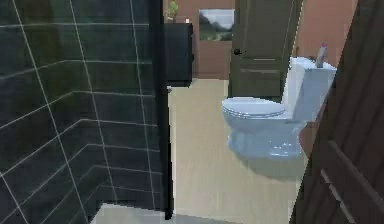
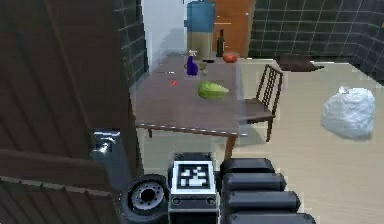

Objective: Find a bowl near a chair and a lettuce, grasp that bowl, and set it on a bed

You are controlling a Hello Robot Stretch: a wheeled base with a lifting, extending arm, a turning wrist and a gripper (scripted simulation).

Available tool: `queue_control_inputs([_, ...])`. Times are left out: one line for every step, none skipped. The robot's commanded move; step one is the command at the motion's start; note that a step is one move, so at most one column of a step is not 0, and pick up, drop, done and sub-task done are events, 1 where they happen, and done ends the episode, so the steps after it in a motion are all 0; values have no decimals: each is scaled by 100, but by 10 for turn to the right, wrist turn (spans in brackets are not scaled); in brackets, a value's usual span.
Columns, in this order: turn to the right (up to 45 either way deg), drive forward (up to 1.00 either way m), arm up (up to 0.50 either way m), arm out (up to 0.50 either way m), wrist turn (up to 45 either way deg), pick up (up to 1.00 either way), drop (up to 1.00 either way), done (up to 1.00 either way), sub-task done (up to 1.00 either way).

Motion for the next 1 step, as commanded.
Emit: queue_control_inputs([0,100,0,0,0,0,0,0,0])
